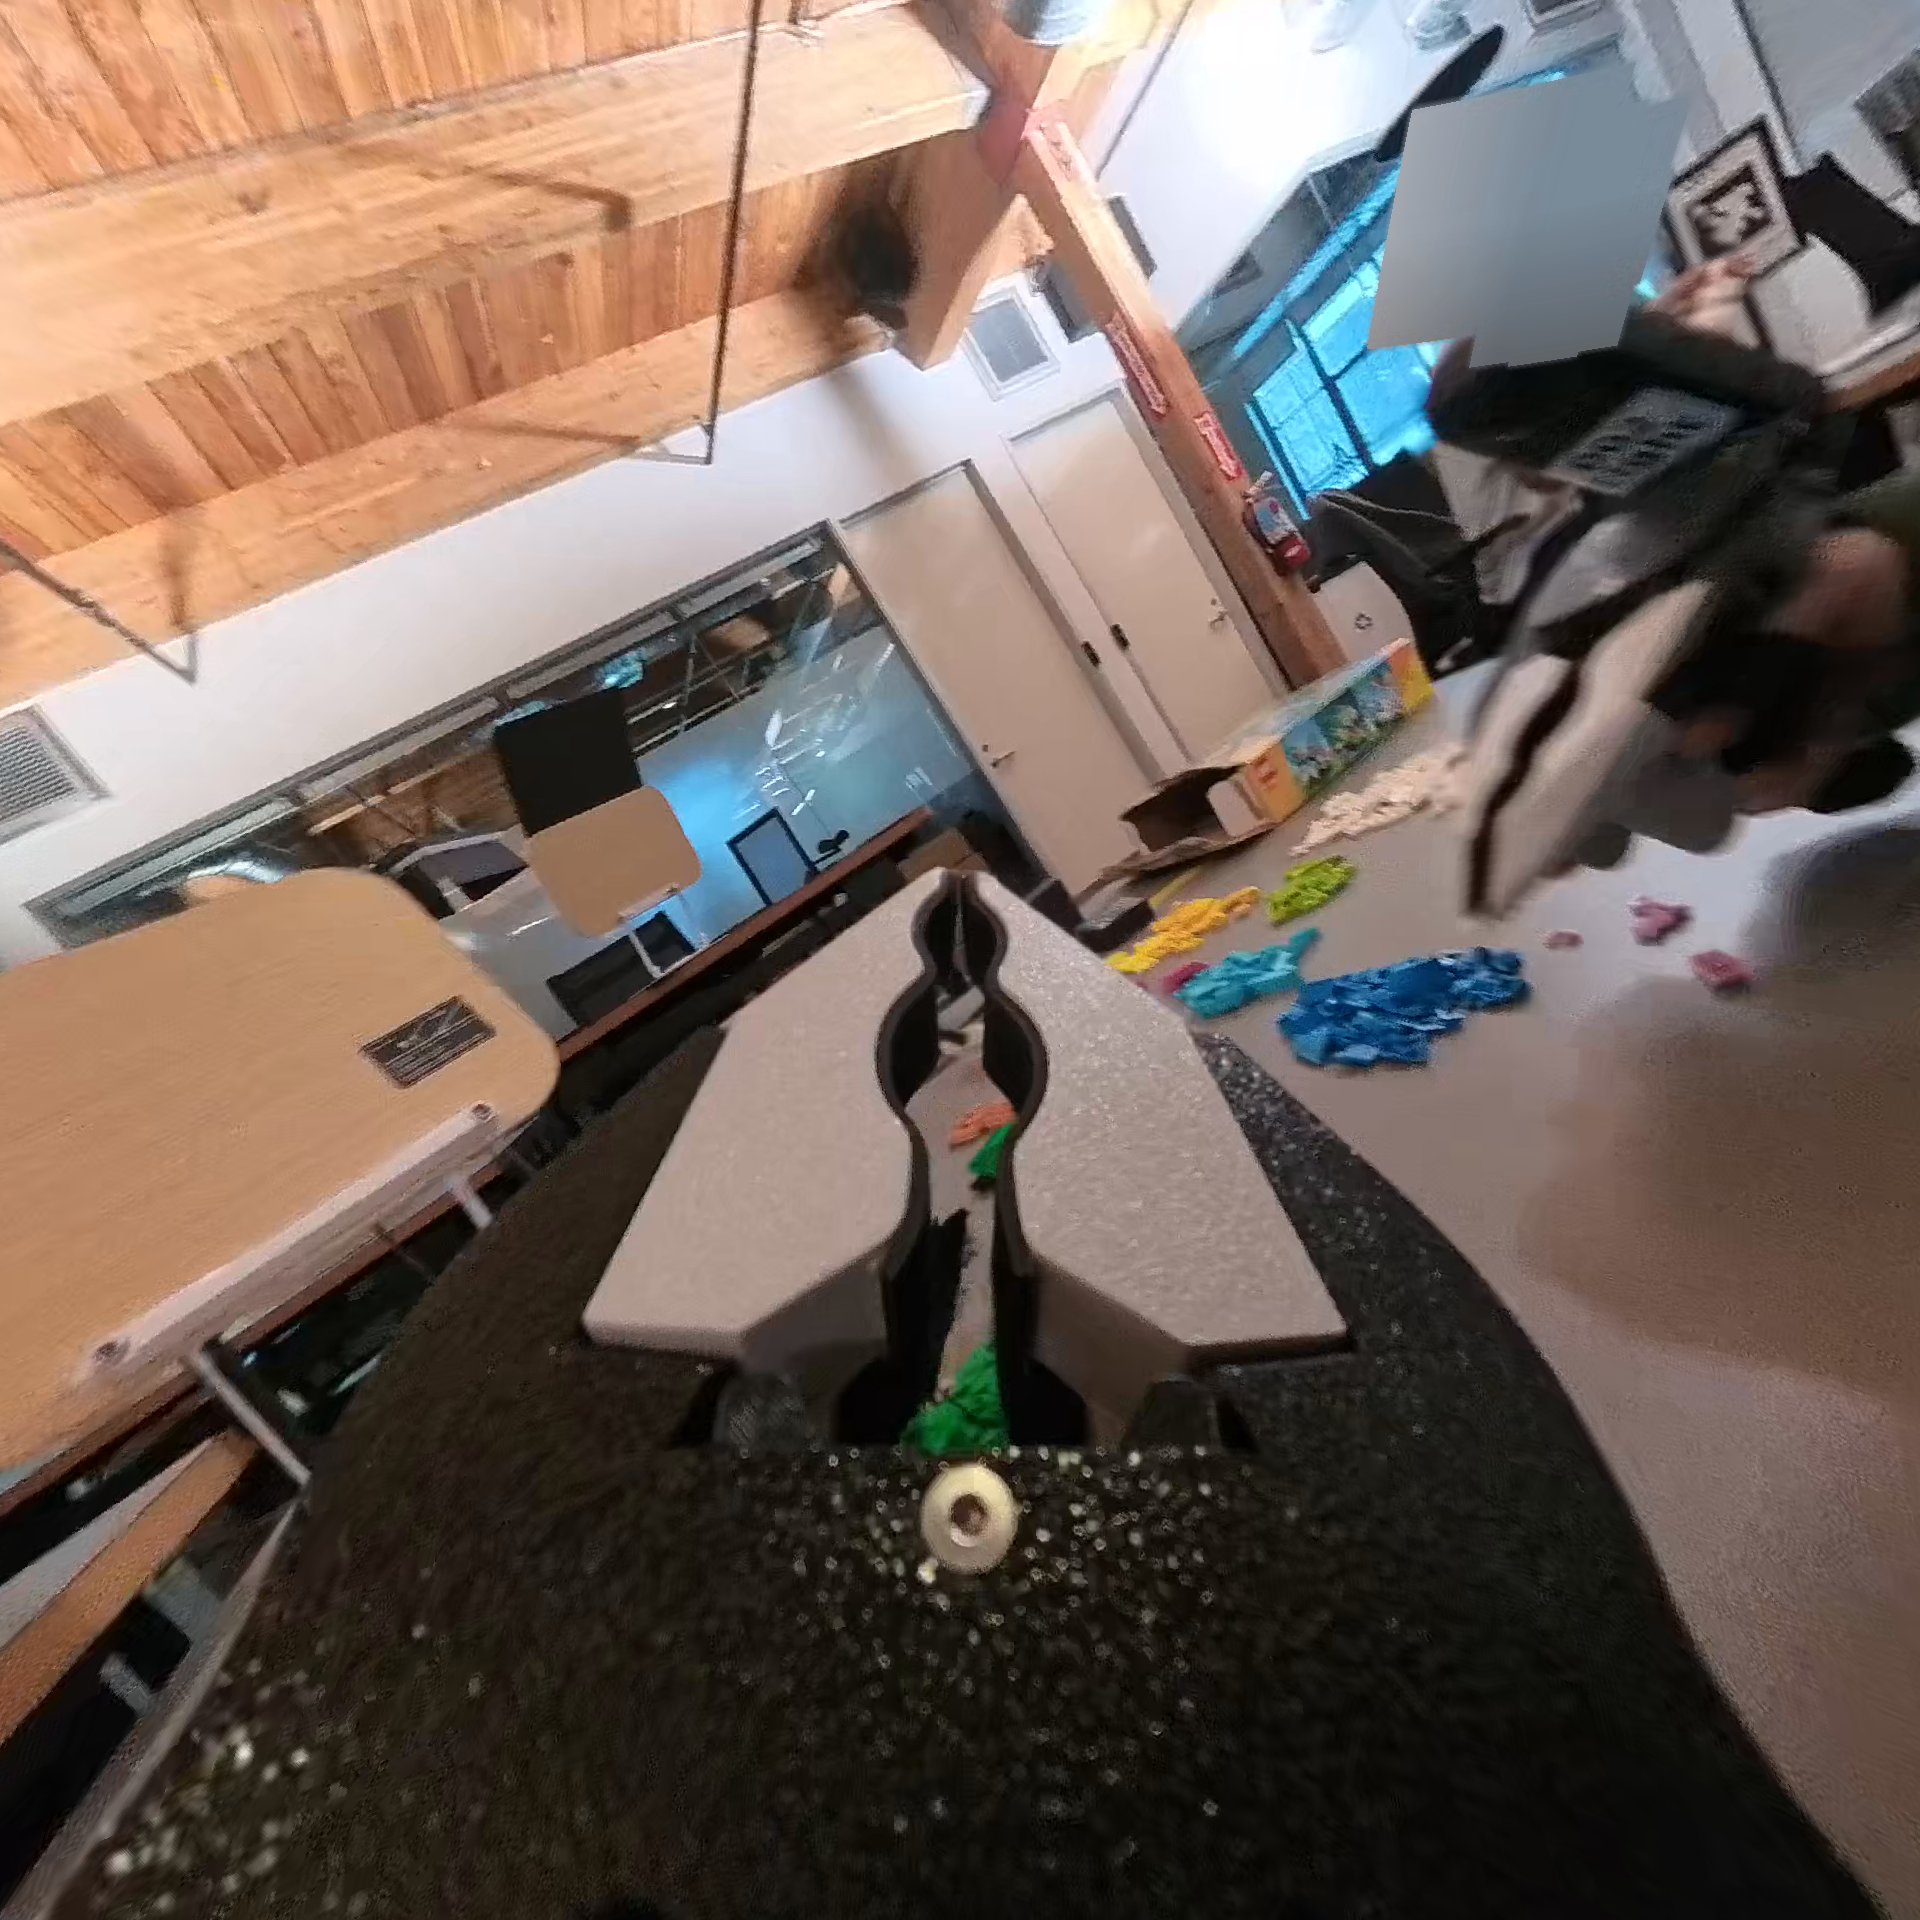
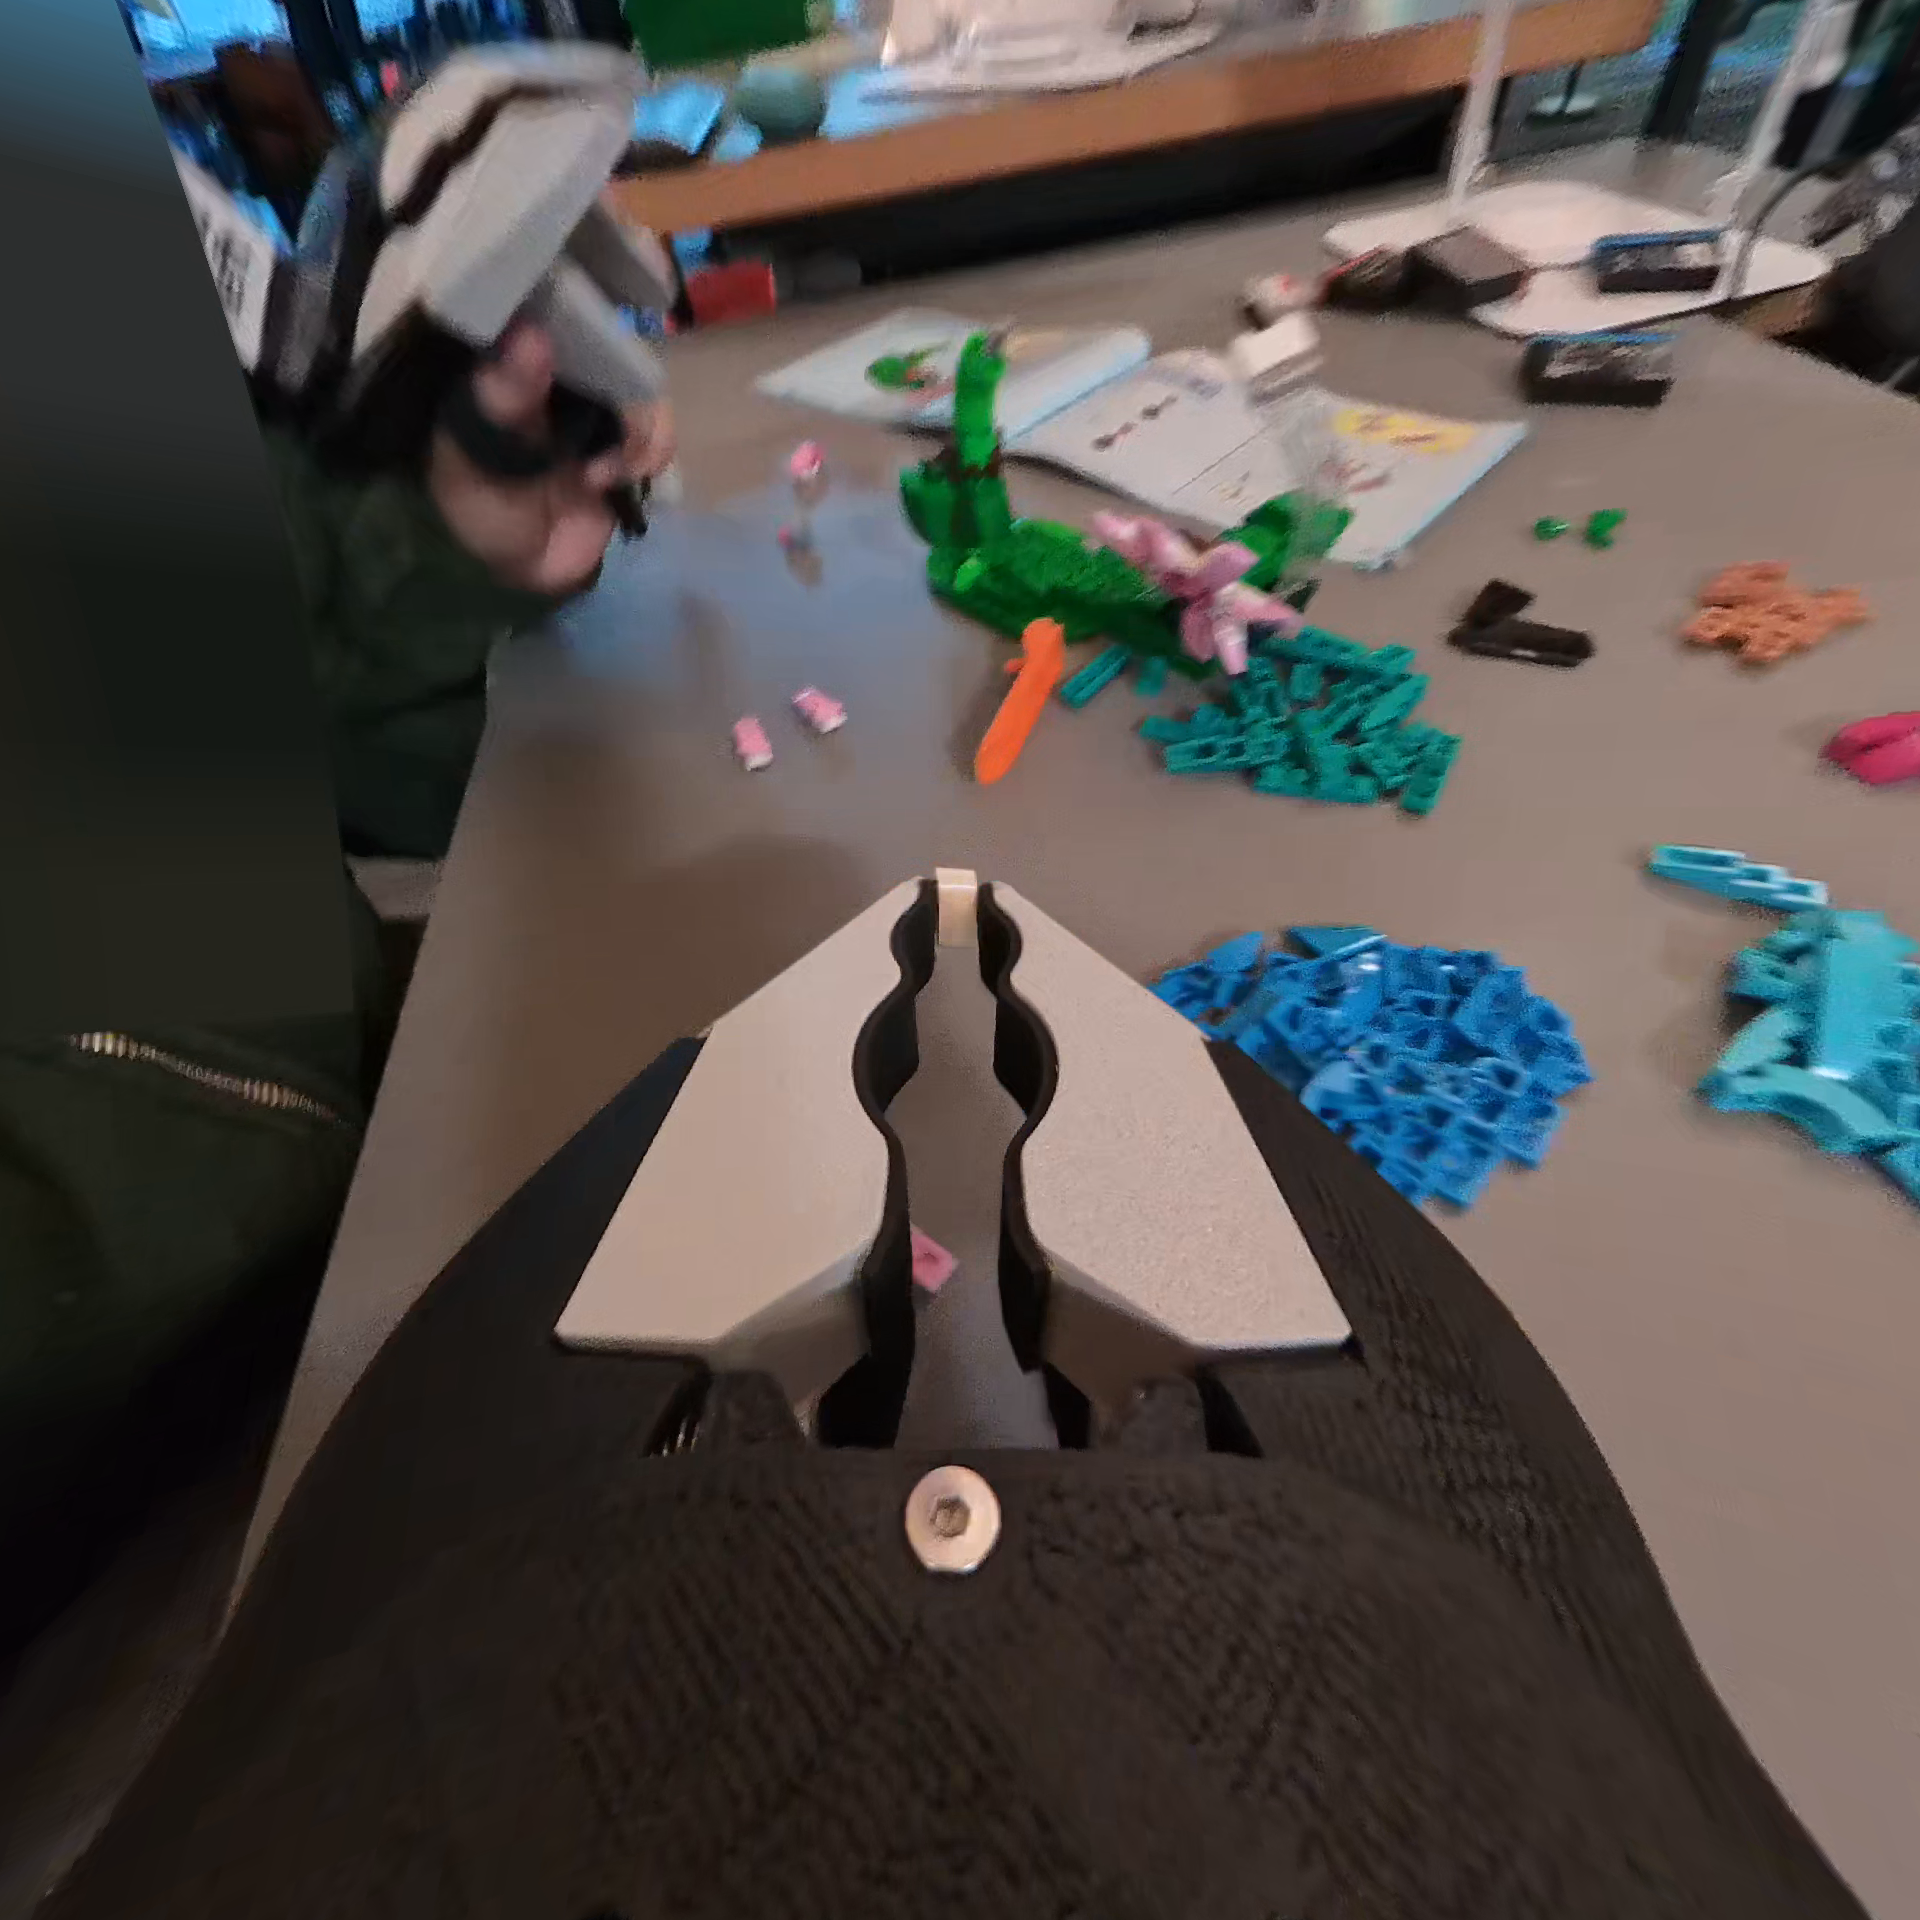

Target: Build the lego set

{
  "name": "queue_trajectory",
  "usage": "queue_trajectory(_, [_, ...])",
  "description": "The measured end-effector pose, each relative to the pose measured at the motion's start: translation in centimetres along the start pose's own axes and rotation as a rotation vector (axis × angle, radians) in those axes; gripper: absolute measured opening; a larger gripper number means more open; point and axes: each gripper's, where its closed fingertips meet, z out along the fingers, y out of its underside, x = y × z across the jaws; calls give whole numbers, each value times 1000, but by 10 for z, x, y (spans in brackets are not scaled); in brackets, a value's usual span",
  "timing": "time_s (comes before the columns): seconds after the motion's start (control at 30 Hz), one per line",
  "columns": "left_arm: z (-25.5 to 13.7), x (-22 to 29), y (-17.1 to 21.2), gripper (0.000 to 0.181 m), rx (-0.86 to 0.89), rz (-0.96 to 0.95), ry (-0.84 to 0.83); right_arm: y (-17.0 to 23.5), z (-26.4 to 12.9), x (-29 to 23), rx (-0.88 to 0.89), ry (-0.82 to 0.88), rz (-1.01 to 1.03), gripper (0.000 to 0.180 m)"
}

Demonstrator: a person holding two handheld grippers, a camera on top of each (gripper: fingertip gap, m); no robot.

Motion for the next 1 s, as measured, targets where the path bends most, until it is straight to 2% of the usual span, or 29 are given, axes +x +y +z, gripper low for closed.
queue_trajectory(0.17, [-13, -49, 17, 0, -74, -81, -194, 26, 9, -31, -164, 43, -133, 6])
queue_trajectory(0.27, [-15, -52, 27, 0, -105, -107, -208, 37, 6, -32, -245, 90, -177, 6])
queue_trajectory(0.37, [-9, -29, 14, 0, -66, -61, -109, 35, 5, -36, -223, 84, -163, 6])
queue_trajectory(0.63, [4, 88, -8, 5, 13, 102, 317, 20, 6, -42, -74, -17, -85, 6])
queue_trajectory(0.8, [10, 120, 10, 19, -71, 175, 383, 18, 6, -42, -66, -39, -57, 6])
queue_trajectory(1.0, [3, 138, 5, 24, -30, 207, 473, 14, 2, -40, -28, -61, -3, 6])
